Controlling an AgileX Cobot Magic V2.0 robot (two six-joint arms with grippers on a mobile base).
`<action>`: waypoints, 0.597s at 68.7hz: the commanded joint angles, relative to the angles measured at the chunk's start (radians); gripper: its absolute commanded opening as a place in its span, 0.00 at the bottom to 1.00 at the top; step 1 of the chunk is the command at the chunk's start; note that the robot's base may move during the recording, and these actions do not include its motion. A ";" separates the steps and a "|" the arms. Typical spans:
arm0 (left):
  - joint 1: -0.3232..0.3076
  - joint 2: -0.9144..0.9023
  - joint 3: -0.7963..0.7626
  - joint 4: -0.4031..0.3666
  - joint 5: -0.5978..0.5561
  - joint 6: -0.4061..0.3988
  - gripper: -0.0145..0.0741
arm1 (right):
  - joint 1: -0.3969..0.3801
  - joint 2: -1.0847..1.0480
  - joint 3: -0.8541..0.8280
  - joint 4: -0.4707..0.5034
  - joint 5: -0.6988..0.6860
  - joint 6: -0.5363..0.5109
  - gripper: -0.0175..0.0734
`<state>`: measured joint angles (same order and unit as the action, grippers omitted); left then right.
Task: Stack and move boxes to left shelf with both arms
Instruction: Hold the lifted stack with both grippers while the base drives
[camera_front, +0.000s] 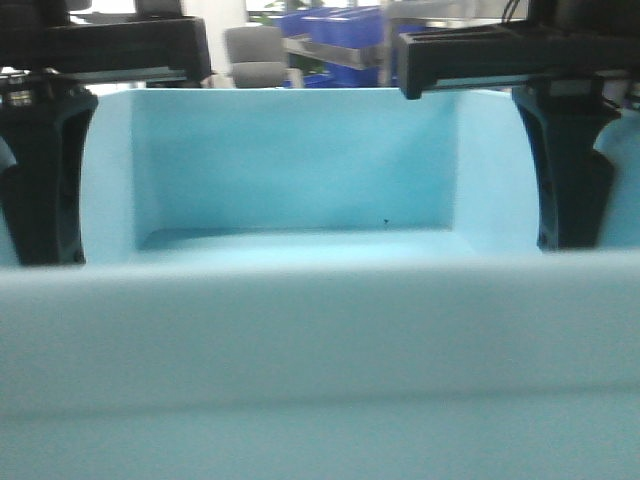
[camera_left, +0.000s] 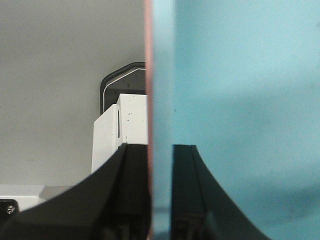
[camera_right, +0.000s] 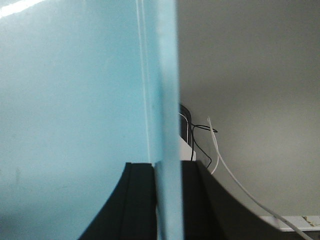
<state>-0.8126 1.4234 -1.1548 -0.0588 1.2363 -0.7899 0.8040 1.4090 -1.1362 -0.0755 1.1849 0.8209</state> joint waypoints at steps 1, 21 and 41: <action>-0.008 -0.040 -0.031 -0.043 0.103 -0.006 0.15 | -0.002 -0.036 -0.032 -0.021 -0.029 0.004 0.25; -0.008 -0.040 -0.031 -0.064 0.103 -0.006 0.15 | -0.002 -0.036 -0.032 -0.021 -0.027 0.004 0.25; -0.008 -0.040 -0.031 -0.096 0.103 -0.006 0.15 | -0.002 -0.036 -0.032 -0.022 -0.027 0.004 0.25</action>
<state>-0.8126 1.4234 -1.1518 -0.0891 1.2445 -0.7921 0.8040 1.4090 -1.1362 -0.0789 1.1908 0.8209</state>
